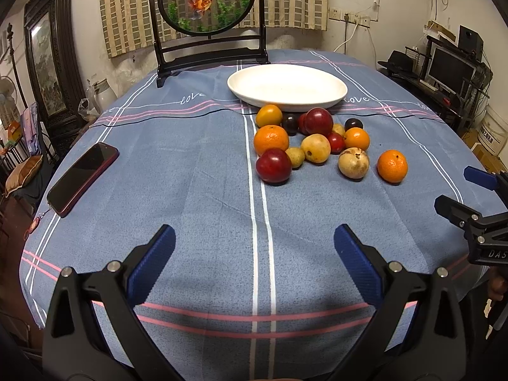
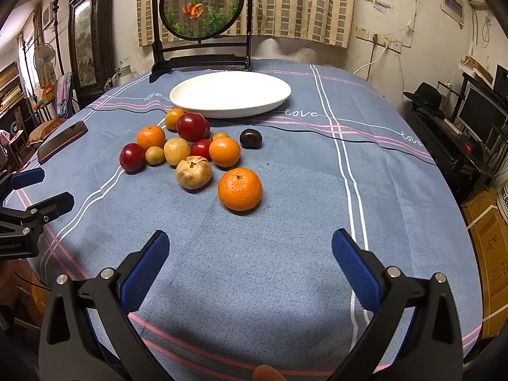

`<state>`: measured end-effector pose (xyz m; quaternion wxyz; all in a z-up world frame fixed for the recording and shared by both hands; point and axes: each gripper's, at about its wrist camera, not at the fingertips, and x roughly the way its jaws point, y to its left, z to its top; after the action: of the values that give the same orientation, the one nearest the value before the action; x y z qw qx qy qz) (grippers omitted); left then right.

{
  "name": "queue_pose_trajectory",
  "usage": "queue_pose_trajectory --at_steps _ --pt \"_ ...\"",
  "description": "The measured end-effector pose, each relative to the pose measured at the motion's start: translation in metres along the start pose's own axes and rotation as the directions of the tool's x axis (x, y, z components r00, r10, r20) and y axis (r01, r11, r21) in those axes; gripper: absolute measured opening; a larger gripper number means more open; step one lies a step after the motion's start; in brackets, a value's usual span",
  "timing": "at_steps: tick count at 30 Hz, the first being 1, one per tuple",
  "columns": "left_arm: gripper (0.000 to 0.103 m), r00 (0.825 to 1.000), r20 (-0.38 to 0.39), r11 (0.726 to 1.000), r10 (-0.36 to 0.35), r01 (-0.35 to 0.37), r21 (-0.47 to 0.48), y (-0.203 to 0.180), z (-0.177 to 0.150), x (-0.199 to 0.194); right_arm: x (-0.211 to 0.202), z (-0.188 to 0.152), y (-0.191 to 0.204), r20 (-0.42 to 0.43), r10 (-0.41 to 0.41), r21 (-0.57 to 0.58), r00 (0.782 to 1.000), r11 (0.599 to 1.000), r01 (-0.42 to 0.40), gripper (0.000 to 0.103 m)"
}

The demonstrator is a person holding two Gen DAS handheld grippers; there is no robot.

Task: Organize fruits

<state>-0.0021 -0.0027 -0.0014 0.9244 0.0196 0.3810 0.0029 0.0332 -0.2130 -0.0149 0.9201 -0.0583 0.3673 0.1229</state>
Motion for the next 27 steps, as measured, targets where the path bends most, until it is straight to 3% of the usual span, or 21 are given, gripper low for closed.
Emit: queue_pose_trajectory --at_steps 27 --pt "0.101 1.000 -0.002 1.000 0.002 -0.002 0.004 -0.0002 -0.0019 0.0011 0.0014 -0.0008 0.0027 -0.007 0.001 -0.003 1.000 1.000 -0.001 0.102"
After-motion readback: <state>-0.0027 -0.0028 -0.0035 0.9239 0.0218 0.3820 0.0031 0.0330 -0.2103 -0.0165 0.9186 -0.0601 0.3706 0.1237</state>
